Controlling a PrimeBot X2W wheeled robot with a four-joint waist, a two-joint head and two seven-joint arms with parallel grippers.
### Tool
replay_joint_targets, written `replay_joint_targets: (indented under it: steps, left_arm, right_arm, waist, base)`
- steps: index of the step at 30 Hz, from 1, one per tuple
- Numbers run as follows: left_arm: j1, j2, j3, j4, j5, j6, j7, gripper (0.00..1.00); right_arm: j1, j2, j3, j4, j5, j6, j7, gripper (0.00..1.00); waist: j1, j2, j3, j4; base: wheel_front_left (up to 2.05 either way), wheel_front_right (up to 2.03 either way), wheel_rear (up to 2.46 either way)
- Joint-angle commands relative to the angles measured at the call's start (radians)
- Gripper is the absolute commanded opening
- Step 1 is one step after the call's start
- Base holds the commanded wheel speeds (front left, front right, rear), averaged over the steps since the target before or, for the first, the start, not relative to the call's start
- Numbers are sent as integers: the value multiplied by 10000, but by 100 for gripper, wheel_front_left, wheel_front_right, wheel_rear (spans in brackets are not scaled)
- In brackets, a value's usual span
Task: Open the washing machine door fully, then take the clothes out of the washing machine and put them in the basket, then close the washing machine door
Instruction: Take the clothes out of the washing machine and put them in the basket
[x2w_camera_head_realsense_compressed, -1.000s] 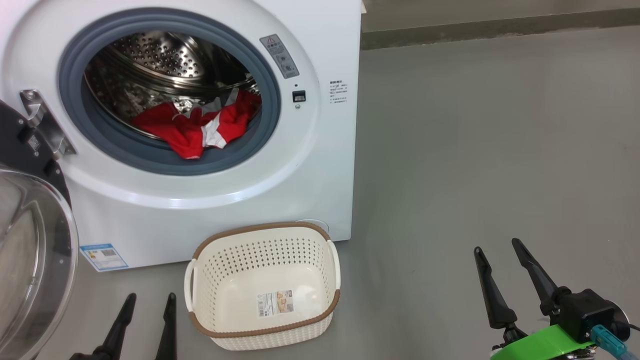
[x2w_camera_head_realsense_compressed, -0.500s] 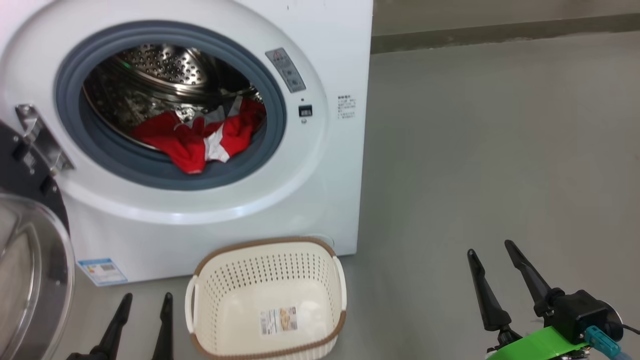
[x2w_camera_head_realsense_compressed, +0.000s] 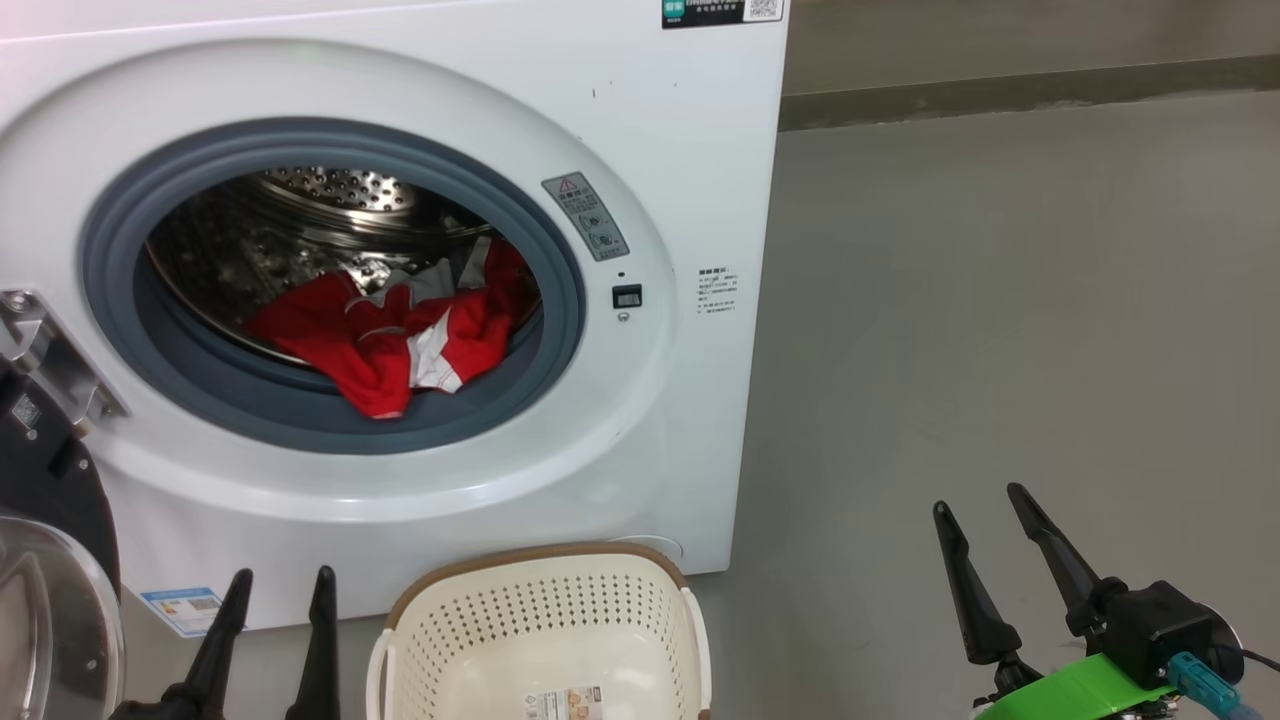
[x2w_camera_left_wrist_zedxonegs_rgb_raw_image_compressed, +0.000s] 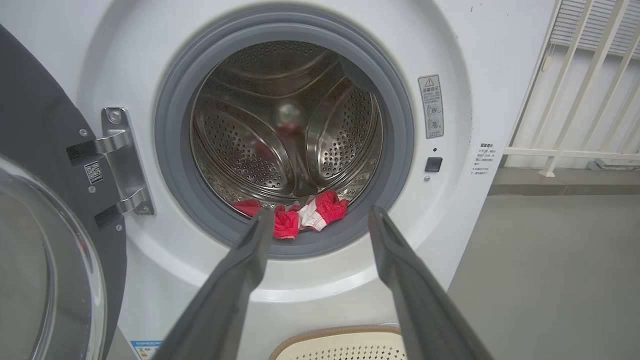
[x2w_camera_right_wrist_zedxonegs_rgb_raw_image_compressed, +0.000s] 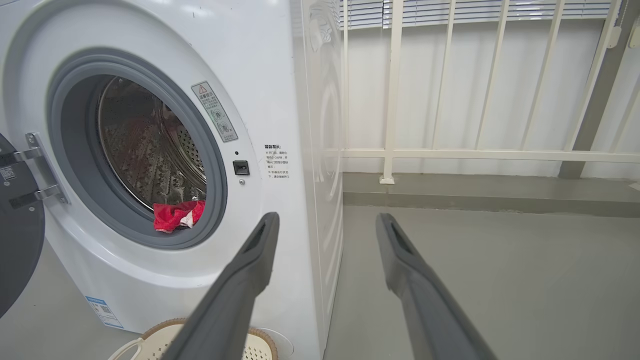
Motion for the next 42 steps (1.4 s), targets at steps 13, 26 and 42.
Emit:
replay_joint_targets:
  steps: [13,26,42]
  left_arm:
    - [-215,72,201,-261,-200,20,-113,100]
    - [-323,232,149,-327,-300,26,-40,100]
    - [-895,238,232,87,-397,108,-93,100]
  right_arm:
    - [-240,-220,330,-168,61,65,-65,100]
    - [-318,-183,401,-141,86,65,-65,100]
    - [-524,-231,433,-237,47,65,-65,100]
  waist:
    - [1,-1,-6,60]
    - [1,-1,35,49]
    - [1,-1,388,281]
  base:
    - [5,-5,0]
    - [0,0,0]
    - [0,0,0]
